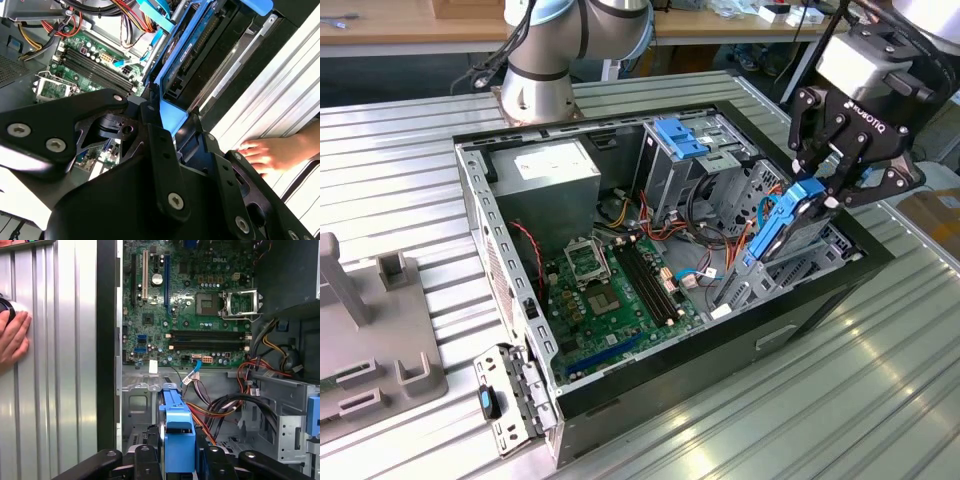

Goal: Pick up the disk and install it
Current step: 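Insert the disk into the insertion slot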

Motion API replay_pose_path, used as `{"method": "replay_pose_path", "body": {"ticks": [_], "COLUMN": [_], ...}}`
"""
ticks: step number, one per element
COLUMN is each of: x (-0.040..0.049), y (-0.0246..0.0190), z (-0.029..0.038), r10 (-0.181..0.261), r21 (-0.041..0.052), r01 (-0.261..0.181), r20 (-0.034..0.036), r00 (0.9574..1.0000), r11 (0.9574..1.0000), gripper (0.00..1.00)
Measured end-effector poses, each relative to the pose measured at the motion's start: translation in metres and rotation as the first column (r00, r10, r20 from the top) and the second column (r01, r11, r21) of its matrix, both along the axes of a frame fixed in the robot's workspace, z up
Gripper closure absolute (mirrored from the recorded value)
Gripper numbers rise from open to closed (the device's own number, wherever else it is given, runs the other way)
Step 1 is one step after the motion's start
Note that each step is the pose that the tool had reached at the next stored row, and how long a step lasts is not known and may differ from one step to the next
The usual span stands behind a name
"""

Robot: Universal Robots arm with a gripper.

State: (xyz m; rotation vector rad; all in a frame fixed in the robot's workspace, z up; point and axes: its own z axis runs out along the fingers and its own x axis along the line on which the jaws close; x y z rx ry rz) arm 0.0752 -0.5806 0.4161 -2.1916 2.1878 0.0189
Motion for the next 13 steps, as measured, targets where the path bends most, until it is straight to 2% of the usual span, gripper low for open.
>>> {"method": "replay_pose_path", "body": {"ticks": [4, 7, 10, 13], "x": [0.0000, 0.0000, 0.0000, 0.0000], "y": [-0.0004, -0.0009, -0.0012, -0.0019], "z": [-0.0075, -0.0196, -0.0262, -0.0365], "r10": [0.000, 0.000, 0.000, 0.000], "r21": [0.0000, 0.0001, -0.0001, -0.0001], "r01": [0.000, 0.000, 0.000, 0.000], "r20": [0.0000, 0.0000, 0.0000, 0.0000], "r00": [1.0000, 1.0000, 1.0000, 1.0000], "r11": [1.0000, 1.0000, 1.0000, 1.0000], "gripper": [0.64, 0.64, 0.64, 0.64]}}
